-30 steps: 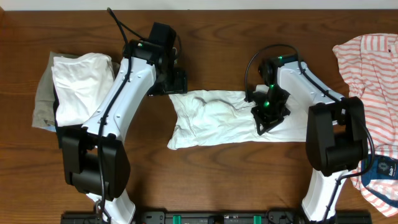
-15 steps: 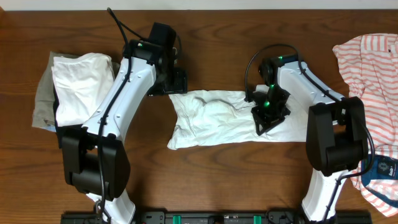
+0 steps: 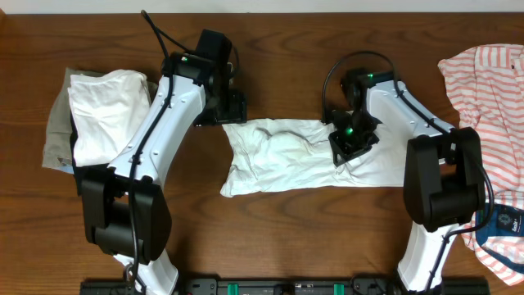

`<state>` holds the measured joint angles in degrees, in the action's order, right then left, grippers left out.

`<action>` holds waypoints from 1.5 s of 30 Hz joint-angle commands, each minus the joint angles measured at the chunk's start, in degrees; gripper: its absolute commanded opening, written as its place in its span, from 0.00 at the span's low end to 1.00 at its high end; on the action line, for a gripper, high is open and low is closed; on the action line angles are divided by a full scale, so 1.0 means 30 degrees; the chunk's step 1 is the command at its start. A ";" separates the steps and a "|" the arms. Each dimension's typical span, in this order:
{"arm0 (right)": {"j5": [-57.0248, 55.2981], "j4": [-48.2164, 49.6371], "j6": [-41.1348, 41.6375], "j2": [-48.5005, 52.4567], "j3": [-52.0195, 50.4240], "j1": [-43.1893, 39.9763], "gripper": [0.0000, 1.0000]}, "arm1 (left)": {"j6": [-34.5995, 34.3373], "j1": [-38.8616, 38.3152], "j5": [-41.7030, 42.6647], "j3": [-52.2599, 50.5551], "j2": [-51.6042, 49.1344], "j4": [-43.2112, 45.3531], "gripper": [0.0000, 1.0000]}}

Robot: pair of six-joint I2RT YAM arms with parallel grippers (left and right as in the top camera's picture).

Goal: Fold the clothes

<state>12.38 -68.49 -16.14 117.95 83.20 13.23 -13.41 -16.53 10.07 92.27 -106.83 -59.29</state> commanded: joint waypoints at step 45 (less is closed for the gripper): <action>-0.3555 0.4182 0.5406 -0.1311 0.2295 -0.0663 0.46 | 0.0299 0.0080 -0.0233 -0.0219 -0.0073 0.0146 0.71</action>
<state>2.07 -56.66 -0.60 115.63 89.36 10.79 -13.41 -16.53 10.07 92.27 -106.83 -58.67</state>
